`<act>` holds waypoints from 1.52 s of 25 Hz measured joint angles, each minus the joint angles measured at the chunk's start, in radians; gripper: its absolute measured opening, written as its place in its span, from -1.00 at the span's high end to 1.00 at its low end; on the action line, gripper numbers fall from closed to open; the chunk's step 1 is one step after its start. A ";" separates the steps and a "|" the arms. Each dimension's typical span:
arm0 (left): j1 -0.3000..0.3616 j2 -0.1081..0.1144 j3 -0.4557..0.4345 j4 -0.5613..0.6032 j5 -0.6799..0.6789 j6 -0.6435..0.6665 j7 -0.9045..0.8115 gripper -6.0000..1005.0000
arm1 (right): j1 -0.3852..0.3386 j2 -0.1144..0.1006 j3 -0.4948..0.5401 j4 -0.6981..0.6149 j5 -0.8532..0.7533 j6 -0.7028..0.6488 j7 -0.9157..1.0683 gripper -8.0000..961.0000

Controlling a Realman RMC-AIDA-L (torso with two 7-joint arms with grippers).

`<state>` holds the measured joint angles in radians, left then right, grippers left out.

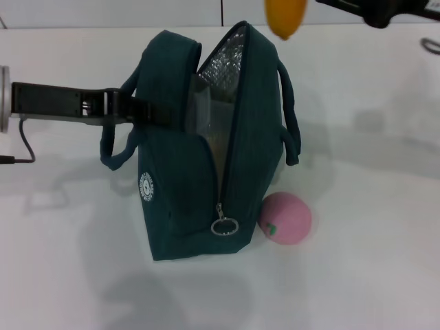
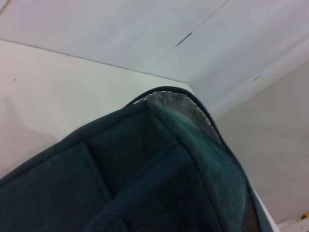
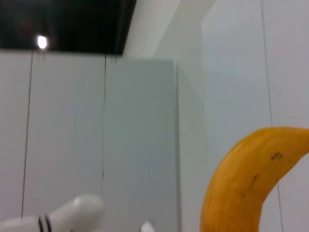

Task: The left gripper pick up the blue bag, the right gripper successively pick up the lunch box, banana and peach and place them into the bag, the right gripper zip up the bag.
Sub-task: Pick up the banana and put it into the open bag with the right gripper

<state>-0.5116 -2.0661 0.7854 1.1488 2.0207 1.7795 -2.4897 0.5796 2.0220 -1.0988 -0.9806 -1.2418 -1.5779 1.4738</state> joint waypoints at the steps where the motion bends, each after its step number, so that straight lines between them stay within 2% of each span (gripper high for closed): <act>1: 0.000 -0.002 0.001 0.000 0.000 0.000 0.000 0.92 | 0.009 0.000 -0.014 0.044 0.030 0.004 -0.020 0.13; 5: -0.001 -0.008 0.001 0.000 -0.001 0.001 0.005 0.92 | 0.084 0.003 -0.081 0.255 0.120 0.032 -0.087 0.13; 10: -0.010 -0.011 0.003 0.000 -0.001 0.000 0.006 0.92 | 0.158 0.006 -0.160 0.407 0.135 0.074 -0.140 0.12; 18: -0.006 -0.007 0.007 0.000 0.000 -0.003 0.009 0.92 | 0.155 0.006 -0.358 0.415 0.208 0.186 -0.161 0.12; 28: -0.011 -0.002 0.003 -0.050 0.001 -0.010 0.033 0.92 | 0.087 0.006 -0.370 0.422 0.232 0.173 -0.156 0.13; 38: -0.013 -0.002 0.003 -0.051 0.001 -0.018 0.034 0.92 | 0.061 0.006 -0.415 0.442 0.300 0.123 -0.151 0.13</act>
<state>-0.5244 -2.0677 0.7884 1.0982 2.0216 1.7617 -2.4559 0.6406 2.0279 -1.5134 -0.5389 -0.9423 -1.4547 1.3231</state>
